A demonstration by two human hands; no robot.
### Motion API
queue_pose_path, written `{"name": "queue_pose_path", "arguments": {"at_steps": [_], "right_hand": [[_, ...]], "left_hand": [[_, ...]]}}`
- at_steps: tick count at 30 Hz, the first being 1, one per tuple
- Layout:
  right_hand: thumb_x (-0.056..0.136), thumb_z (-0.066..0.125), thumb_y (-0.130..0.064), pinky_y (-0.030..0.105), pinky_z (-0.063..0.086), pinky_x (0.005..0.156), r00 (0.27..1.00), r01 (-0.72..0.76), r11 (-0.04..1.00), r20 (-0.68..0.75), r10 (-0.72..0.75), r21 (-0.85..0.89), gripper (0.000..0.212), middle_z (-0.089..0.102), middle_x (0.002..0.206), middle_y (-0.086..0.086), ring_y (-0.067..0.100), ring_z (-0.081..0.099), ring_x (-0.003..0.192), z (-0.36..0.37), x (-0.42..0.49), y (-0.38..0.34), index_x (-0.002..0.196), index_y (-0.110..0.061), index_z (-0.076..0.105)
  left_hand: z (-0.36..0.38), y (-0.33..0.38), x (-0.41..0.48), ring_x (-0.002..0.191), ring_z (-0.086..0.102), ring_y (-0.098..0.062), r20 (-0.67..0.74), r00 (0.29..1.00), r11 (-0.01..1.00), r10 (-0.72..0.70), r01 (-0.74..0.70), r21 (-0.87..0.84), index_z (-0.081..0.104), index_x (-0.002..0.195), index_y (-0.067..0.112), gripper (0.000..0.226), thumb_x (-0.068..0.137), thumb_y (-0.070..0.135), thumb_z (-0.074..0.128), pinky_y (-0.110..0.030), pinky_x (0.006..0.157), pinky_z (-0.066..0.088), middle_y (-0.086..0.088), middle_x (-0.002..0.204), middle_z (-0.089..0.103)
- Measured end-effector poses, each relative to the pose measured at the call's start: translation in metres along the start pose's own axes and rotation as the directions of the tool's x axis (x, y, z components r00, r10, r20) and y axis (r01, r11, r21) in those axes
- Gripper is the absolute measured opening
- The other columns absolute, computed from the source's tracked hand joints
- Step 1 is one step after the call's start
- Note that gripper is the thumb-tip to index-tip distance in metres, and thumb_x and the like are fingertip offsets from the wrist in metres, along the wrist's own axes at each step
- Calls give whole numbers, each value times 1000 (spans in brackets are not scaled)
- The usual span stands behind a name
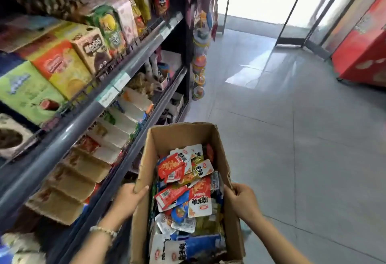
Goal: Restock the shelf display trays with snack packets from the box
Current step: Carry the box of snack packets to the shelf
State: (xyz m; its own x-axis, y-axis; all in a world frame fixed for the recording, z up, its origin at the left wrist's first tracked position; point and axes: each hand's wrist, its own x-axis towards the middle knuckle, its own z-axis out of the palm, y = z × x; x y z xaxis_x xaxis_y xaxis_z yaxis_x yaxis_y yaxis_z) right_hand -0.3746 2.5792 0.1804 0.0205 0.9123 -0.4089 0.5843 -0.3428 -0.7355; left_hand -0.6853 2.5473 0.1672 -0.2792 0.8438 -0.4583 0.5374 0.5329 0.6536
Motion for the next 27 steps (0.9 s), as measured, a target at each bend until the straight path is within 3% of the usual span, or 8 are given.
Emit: {"name": "queue_pose_path", "arguments": {"at_steps": [6, 11, 14, 17, 19, 21, 24, 27], "right_hand": [[95, 56, -33, 20, 29, 44, 992, -121, 989, 38, 124, -83, 43, 50, 52, -8, 6, 46, 50, 64, 167, 8, 54, -20, 49], [92, 59, -37, 32, 38, 52, 975, -184, 975, 105, 197, -122, 44, 53, 53, -5, 14, 51, 54, 140, 277, 60, 56, -13, 50], [85, 66, -44, 33, 44, 54, 949, -216, 971, 213, 233, -100, 49, 49, 43, -3, 16, 54, 52, 183, 317, 104, 52, -11, 49], [82, 68, -47, 38, 56, 60, 873, -210, 974, 431, 228, -89, 51, 62, 48, 1, 16, 61, 51, 207, 345, 141, 56, -4, 57], [87, 66, -44, 33, 53, 55, 788, -223, 973, 576, 217, -62, 50, 64, 48, 3, 12, 60, 47, 207, 357, 150, 54, -7, 59], [83, 64, -51, 27, 49, 51, 750, -174, 978, 628, 206, -113, 48, 63, 49, 0, 12, 60, 48, 192, 375, 147, 56, -12, 59], [62, 66, -72, 39, 54, 73, 905, 68, 978, 424, 21, -195, 69, 65, 89, 7, 23, 63, 82, 167, 424, 126, 90, -10, 55], [75, 75, -49, 39, 43, 102, 936, 143, 982, 338, -95, -120, 79, 46, 132, 0, 19, 47, 121, 156, 479, 70, 137, -15, 39]], "left_hand": [[30, -5, 177, 45, 33, -13, 3, 997, 995, -75, 74, 68, 36, 56, 19, 45, 93, 25, 59, -27, 47, 22, 4, 50, 35], [70, -51, 296, 60, 52, -14, -40, 991, 949, -131, 137, 282, 51, 68, 17, 37, 95, 42, 52, -27, 52, 34, 3, 66, 53], [94, -80, 336, 74, 61, -16, -105, 981, 899, -162, 190, 395, 63, 81, 18, 34, 95, 46, 48, -30, 62, 43, 2, 80, 65], [115, -100, 348, 75, 62, -27, -187, 954, 855, -236, 295, 426, 53, 75, 17, 33, 100, 36, 43, -35, 66, 48, -7, 81, 65], [129, -110, 345, 81, 63, -32, -246, 920, 863, -305, 376, 337, 53, 85, 15, 24, 99, 32, 44, -36, 67, 46, -15, 89, 66], [146, -111, 330, 85, 62, -34, -316, 873, 912, -372, 407, 51, 56, 99, 8, 29, 96, 37, 49, -33, 65, 40, -18, 96, 67], [171, -113, 290, 108, 59, -35, -482, 718, 862, -502, 461, -210, 40, 137, 10, 64, 88, 45, 59, -35, 80, 46, -18, 124, 59], [208, -125, 248, 110, 57, -38, -516, 492, 709, -702, 555, -435, 31, 141, 9, 96, 70, 67, 62, -44, 83, 51, -23, 128, 54]]}}
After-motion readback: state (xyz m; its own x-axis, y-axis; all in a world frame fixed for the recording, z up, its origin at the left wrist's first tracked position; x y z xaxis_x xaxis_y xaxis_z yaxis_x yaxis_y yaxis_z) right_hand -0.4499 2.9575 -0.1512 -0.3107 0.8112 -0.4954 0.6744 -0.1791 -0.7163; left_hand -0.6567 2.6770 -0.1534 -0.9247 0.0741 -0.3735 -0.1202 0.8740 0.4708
